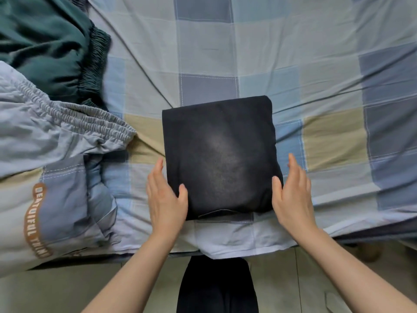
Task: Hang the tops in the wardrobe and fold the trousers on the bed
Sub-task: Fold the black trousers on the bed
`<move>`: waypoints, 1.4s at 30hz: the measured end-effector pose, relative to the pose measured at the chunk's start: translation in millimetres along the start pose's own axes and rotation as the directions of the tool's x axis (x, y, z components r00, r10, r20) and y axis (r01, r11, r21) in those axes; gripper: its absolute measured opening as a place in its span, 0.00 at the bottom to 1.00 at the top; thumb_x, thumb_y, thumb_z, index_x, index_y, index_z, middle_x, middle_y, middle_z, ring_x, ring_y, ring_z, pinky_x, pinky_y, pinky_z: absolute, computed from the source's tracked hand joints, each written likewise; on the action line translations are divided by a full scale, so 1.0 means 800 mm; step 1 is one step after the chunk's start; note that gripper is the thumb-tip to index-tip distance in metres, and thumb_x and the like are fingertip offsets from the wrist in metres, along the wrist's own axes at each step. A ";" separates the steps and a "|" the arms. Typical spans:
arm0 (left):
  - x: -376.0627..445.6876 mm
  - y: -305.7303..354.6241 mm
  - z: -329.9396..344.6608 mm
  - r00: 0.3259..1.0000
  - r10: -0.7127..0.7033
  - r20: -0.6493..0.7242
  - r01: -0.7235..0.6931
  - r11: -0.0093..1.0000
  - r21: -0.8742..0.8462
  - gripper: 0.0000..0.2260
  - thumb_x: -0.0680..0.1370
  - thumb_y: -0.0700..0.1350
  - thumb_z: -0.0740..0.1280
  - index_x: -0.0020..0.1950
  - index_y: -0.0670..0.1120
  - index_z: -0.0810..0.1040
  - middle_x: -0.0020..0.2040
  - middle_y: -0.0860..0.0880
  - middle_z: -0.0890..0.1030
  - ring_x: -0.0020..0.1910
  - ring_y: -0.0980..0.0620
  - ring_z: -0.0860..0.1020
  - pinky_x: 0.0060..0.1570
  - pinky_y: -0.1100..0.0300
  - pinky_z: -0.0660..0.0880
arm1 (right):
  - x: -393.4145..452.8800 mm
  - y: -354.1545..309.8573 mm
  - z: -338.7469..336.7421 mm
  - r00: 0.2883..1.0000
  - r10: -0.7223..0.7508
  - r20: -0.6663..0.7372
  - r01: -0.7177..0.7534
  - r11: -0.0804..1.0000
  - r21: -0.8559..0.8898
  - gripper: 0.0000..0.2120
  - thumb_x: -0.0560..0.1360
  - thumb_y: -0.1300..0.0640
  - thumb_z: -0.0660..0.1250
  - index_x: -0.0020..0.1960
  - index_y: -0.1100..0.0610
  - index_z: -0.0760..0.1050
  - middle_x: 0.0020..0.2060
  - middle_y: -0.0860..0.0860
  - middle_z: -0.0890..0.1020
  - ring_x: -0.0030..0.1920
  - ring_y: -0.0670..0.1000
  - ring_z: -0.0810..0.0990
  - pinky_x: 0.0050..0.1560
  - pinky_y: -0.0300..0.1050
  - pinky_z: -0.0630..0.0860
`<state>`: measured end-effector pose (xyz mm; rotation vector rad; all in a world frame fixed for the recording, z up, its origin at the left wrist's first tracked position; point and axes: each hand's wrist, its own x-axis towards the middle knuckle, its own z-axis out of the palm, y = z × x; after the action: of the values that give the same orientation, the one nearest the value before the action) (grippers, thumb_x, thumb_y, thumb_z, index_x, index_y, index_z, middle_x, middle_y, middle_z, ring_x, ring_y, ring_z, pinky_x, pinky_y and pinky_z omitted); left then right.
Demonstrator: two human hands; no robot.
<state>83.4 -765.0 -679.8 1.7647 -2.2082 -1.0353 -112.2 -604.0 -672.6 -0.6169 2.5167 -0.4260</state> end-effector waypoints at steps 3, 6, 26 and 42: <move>0.029 0.026 0.017 0.983 0.183 0.011 -0.183 0.978 0.104 0.30 0.77 0.45 0.66 0.77 0.52 0.59 0.76 0.44 0.62 0.72 0.43 0.64 0.71 0.49 0.61 | 0.010 -0.037 0.002 0.976 -0.217 -0.018 0.214 0.970 -0.117 0.27 0.80 0.46 0.53 0.77 0.41 0.48 0.74 0.60 0.59 0.71 0.63 0.61 0.67 0.61 0.64; 0.045 0.034 0.035 0.989 0.131 0.074 -0.141 0.977 0.162 0.28 0.80 0.53 0.62 0.78 0.58 0.56 0.79 0.51 0.52 0.72 0.43 0.63 0.67 0.47 0.66 | 0.025 -0.052 0.019 0.982 -0.179 0.064 0.185 0.977 -0.103 0.27 0.80 0.42 0.53 0.75 0.33 0.45 0.76 0.58 0.51 0.71 0.64 0.61 0.64 0.62 0.68; -0.072 0.037 0.006 0.999 0.044 -0.022 -0.041 0.994 0.097 0.26 0.78 0.46 0.69 0.75 0.49 0.68 0.76 0.43 0.62 0.69 0.42 0.70 0.61 0.49 0.71 | -0.055 -0.013 -0.002 0.998 -0.055 0.021 0.055 0.998 -0.017 0.30 0.79 0.46 0.58 0.78 0.47 0.51 0.63 0.57 0.70 0.52 0.61 0.77 0.49 0.55 0.74; -0.266 0.222 -0.195 0.894 0.444 -0.054 -0.447 0.891 -0.081 0.20 0.75 0.37 0.72 0.66 0.40 0.77 0.73 0.40 0.66 0.72 0.47 0.65 0.67 0.78 0.55 | -0.301 -0.036 -0.299 0.962 -0.031 -0.271 0.059 0.993 0.098 0.26 0.77 0.52 0.66 0.74 0.49 0.65 0.77 0.55 0.58 0.64 0.59 0.74 0.57 0.51 0.75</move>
<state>82.3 -625.5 -394.2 1.1405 -2.3402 -0.9654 -47.9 -465.8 -368.0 -0.6113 2.7173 -0.6964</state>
